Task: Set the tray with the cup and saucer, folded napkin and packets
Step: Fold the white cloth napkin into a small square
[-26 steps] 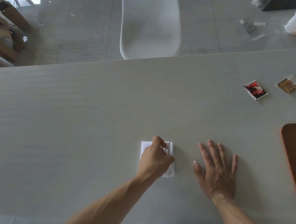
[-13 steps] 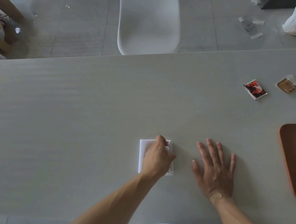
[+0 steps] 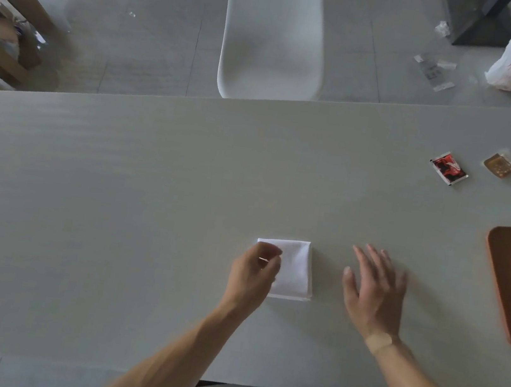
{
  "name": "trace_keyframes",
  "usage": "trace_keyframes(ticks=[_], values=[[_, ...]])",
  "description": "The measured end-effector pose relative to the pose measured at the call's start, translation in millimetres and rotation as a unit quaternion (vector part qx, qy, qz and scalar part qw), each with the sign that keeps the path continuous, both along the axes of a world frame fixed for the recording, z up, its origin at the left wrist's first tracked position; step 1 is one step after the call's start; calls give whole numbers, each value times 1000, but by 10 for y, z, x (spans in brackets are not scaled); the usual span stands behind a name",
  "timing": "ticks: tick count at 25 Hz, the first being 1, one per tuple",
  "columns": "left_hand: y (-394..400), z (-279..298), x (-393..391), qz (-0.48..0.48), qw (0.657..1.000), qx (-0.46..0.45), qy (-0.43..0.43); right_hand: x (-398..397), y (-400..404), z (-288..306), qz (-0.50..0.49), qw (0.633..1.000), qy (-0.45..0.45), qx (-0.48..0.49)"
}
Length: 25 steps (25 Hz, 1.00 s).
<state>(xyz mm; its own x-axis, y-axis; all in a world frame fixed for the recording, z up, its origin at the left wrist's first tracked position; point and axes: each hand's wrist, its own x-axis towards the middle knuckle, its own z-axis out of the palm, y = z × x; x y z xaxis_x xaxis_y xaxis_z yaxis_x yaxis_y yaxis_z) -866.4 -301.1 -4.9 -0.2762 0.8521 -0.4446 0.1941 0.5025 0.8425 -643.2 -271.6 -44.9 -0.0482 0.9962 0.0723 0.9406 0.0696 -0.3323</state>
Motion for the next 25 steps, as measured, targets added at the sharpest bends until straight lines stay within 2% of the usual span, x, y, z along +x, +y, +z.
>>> trace_keyframes(ticks=[1, 3, 6, 11, 18, 25], values=[[-11, -17, -65, 4, 998, 32, 54, -162, -11, 70, 12, 999, 22, 39], [-8, -42, -144, -15, 977, 93, 193, -572, -66, 164, 99, 989, 60, 88], [13, -186, -138, -128, 925, 149, 324, -1010, -113, 170, 193, 978, 46, 66], [-13, -476, -65, -251, 883, 116, 378, -946, -41, -30, 216, 970, -95, -63], [-9, -610, -197, -349, 809, 84, 466, -786, 21, -151, 236, 960, -121, -87], [6, -630, -194, -356, 815, 83, 450, -737, 18, -247, 230, 964, -99, -94]])
